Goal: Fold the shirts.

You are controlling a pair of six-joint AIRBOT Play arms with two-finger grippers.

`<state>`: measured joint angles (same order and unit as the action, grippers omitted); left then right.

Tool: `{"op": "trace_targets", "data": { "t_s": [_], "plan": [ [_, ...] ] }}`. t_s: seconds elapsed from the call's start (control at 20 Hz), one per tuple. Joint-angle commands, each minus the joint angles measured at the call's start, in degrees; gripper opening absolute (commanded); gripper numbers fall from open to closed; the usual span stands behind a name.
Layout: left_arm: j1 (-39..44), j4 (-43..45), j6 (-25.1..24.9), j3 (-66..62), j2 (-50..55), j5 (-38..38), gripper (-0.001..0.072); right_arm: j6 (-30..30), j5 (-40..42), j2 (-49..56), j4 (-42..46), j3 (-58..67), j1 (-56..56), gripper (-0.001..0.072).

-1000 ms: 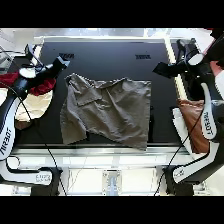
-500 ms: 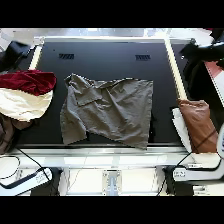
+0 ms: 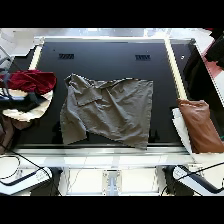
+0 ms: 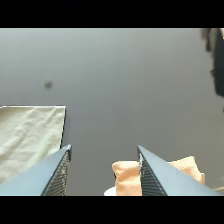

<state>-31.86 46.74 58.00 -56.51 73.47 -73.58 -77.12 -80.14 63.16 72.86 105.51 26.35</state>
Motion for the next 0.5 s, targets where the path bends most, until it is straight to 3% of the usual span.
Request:
{"op": "trace_targets", "data": {
  "t_s": [0.0,0.05,0.1,0.45],
  "plan": [
    [0.4,-5.9,-2.3,3.4,8.9,-0.9,0.0707,0.2,-1.6,-3.5,-1.0,0.0,0.8,0.0462],
    [0.7,-7.9,-4.2,3.4,11.1,-0.7,0.0661,0.2,-1.7,-3.9,-1.5,0.0,0.8,0.0462],
    [1.3,-8.5,-5.8,3.4,12.7,0.1,0.0555,0.0,-1.9,-4.0,-2.3,0.0,0.8,0.0462],
    [4.3,-7.6,-7.0,3.4,14.2,11.8,0.0547,-0.4,-5.0,-4.1,-4.2,0.0,0.8,0.0462]
  ]
}}
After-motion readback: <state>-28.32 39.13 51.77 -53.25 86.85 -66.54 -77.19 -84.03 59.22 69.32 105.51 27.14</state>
